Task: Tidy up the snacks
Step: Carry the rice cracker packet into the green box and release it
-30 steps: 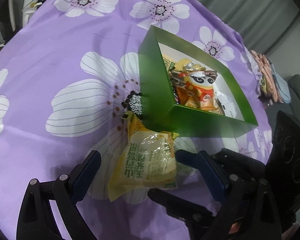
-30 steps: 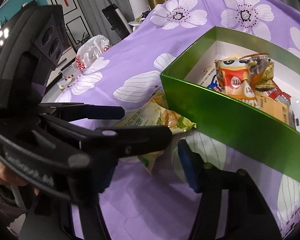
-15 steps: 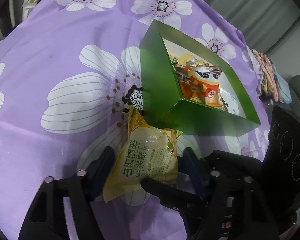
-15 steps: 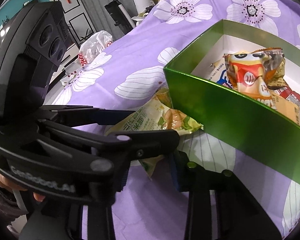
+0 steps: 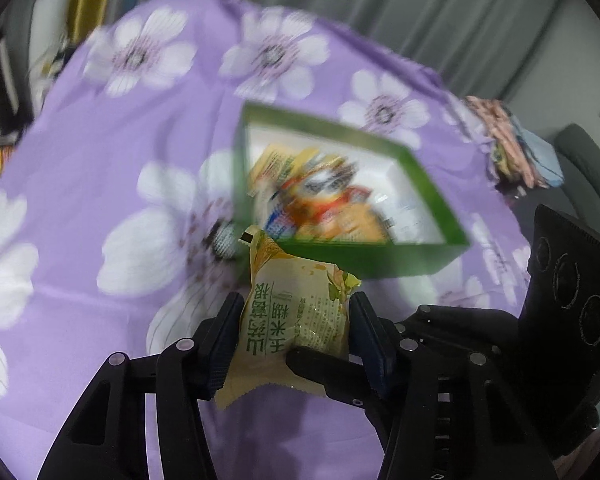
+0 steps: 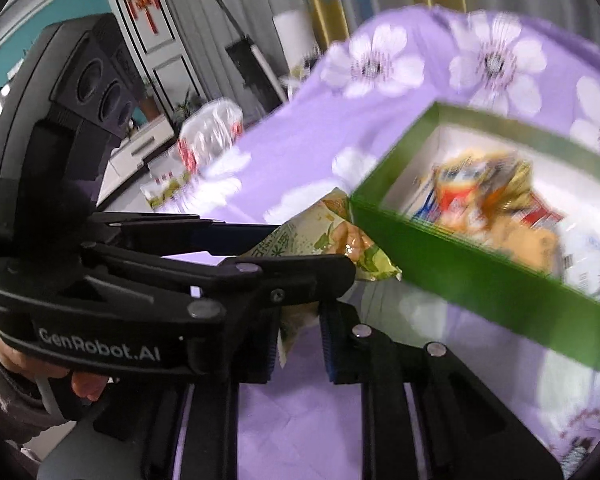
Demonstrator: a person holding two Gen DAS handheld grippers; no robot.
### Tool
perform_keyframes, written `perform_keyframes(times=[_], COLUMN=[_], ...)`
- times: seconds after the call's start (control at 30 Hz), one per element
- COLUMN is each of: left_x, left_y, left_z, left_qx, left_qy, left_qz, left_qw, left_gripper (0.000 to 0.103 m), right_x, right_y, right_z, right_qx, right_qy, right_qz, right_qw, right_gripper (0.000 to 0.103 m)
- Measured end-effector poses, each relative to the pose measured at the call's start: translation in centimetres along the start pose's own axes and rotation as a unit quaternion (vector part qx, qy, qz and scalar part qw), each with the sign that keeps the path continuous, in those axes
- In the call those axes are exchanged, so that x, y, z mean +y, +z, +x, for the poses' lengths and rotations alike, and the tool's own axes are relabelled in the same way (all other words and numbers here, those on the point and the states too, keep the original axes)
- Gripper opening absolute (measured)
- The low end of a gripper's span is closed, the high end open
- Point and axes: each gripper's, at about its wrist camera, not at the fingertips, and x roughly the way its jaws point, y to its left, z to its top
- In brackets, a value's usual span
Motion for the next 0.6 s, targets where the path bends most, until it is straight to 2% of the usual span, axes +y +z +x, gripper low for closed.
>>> perform_keyframes(times=[0.13, 0.23, 0.4, 0.6], left_x=[-3.0, -4.7, -7.5, -9.1], left_y=[2.4, 4.3, 7.5, 9.2], left_z=[-0.6, 0.5, 3.6, 6.6], left_qx=[-0.024, -0.030, -0.025, -0.014], left_qy=[-0.005, -0.012, -0.025, -0.036], left_qz=[0.033, 0.051, 0.071, 0.076], left_qw=[0.9991, 0.9982, 0.9969, 0.9964], left_gripper=[0.055, 0.055, 0.055, 0.055], right_x=[-1.0, -3.0, -7.0, -10.5], right_y=[1.5, 2.2, 3.2, 3.7], right_z=[-2.9, -4.3, -5.5, -5.5], right_qx=[-0.035, -0.051, -0.067, -0.067], right_qy=[-0.024, -0.044, -0.067, -0.083], right_qz=[-0.004, 0.001, 0.022, 0.044], right_qw=[0.999, 0.998, 0.995, 0.993], right_gripper=[0.019, 0.019, 0.019, 0.019])
